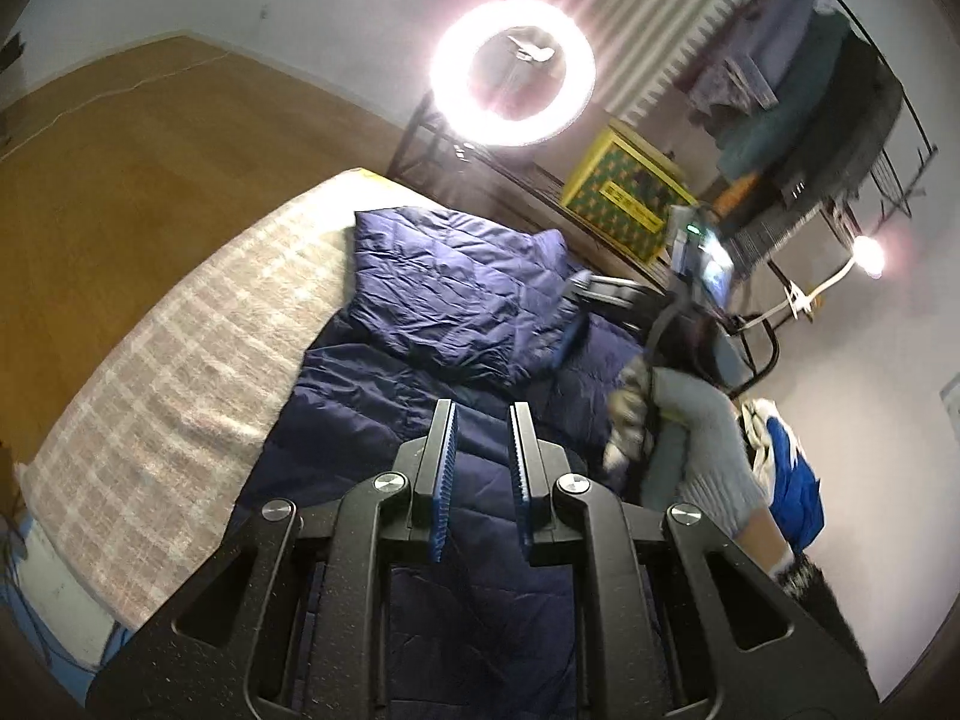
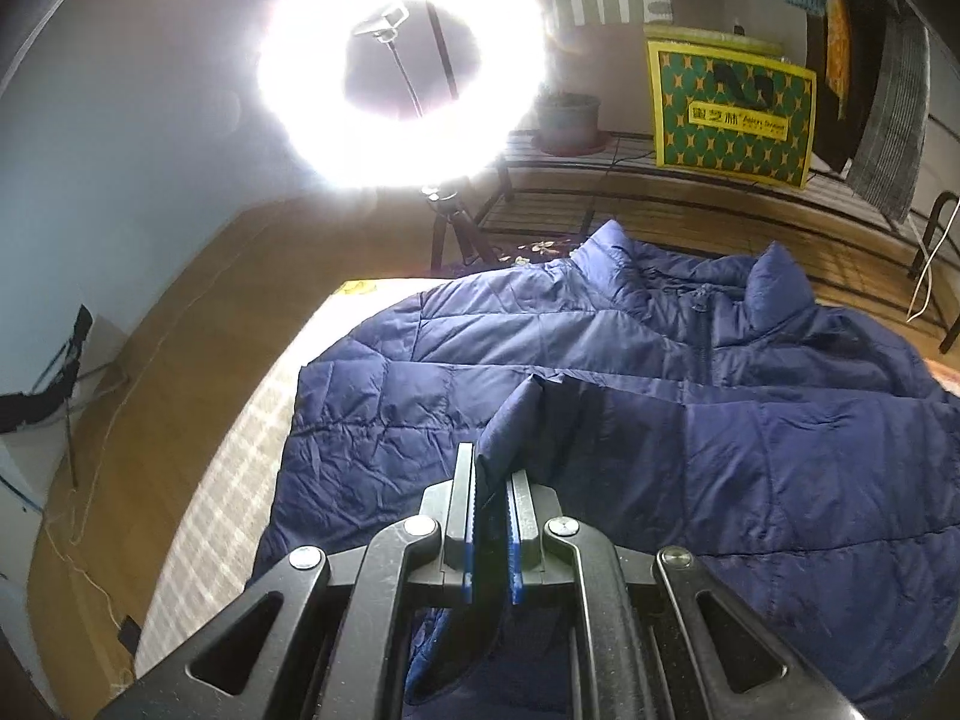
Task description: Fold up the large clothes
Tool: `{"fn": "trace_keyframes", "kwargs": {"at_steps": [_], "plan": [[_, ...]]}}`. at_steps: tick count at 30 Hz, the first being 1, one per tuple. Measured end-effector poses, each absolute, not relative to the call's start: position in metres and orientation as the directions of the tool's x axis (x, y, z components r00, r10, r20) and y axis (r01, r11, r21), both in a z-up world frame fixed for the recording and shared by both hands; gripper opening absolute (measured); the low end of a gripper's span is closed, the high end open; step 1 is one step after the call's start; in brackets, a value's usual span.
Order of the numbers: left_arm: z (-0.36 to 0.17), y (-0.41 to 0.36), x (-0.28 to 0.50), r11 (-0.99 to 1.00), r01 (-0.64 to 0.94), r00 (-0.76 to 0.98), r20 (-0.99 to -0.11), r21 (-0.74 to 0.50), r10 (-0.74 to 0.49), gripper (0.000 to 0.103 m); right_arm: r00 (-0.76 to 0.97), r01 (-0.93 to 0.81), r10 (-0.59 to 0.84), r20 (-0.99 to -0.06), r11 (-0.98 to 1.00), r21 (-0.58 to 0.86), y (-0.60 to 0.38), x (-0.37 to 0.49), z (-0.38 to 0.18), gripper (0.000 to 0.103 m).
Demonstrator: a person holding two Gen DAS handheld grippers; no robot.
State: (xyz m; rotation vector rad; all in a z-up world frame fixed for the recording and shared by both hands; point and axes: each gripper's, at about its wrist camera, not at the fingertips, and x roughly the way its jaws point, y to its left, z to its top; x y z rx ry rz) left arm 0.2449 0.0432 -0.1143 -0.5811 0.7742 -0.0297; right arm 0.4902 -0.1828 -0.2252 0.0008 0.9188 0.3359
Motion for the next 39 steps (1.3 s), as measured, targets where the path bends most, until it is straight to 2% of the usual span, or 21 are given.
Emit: {"fn": "trace_keyframes", "kwargs": {"at_steps": [4, 5, 7, 8, 9, 22, 25, 32, 34, 39], "plan": [[-0.113, 0.035, 0.246, 0.861, -0.161, 0.709, -0.663, -0.483, -0.239, 0.014, 0.527, -0.283, 0.351, -0.774, 0.931, 0.230, -0.183, 0.503, -0.243, 0.007], [-0.113, 0.034, 0.246, 0.860, -0.158, 0.706, -0.665, -0.485, -0.245, 0.014, 0.513, -0.287, 0.381, -0.769, 0.921, 0.264, -0.183, 0.505, -0.248, 0.013], [-0.113, 0.034, 0.247, 0.863, -0.157, 0.703, -0.668, -0.480, -0.244, 0.014, 0.500, -0.284, 0.410, -0.763, 0.910, 0.303, -0.184, 0.508, -0.253, 0.035], [-0.114, 0.034, 0.247, 0.866, -0.158, 0.702, -0.671, -0.474, -0.239, 0.014, 0.504, -0.274, 0.409, -0.761, 0.911, 0.308, -0.187, 0.508, -0.253, 0.056], [-0.114, 0.035, 0.247, 0.869, -0.159, 0.701, -0.673, -0.470, -0.236, 0.014, 0.519, -0.267, 0.405, -0.752, 0.913, 0.308, -0.190, 0.505, -0.250, 0.062], [-0.116, 0.055, 0.230, 0.867, -0.152, 0.700, -0.671, -0.475, -0.245, 0.015, 0.644, -0.219, 0.384, -0.662, 0.921, 0.322, -0.294, 0.431, -0.169, 0.062], [-0.124, 0.064, 0.226, 0.842, -0.147, 0.687, -0.666, -0.519, -0.290, 0.029, 0.677, -0.208, 0.354, -0.645, 0.933, 0.294, -0.321, 0.402, -0.146, 0.062], [-0.140, 0.078, 0.215, 0.826, -0.156, 0.659, -0.680, -0.542, -0.321, 0.032, 0.726, -0.201, 0.296, -0.621, 0.955, 0.219, -0.378, 0.318, -0.107, 0.062], [-0.146, 0.085, 0.209, 0.808, -0.149, 0.649, -0.673, -0.570, -0.355, 0.038, 0.735, -0.194, 0.280, -0.618, 0.959, 0.204, -0.399, 0.286, -0.103, 0.062], [-0.160, 0.097, 0.185, 0.788, -0.130, 0.629, -0.664, -0.603, -0.404, 0.043, 0.734, -0.137, 0.252, -0.630, 0.964, 0.226, -0.458, 0.207, -0.110, 0.064]]}}
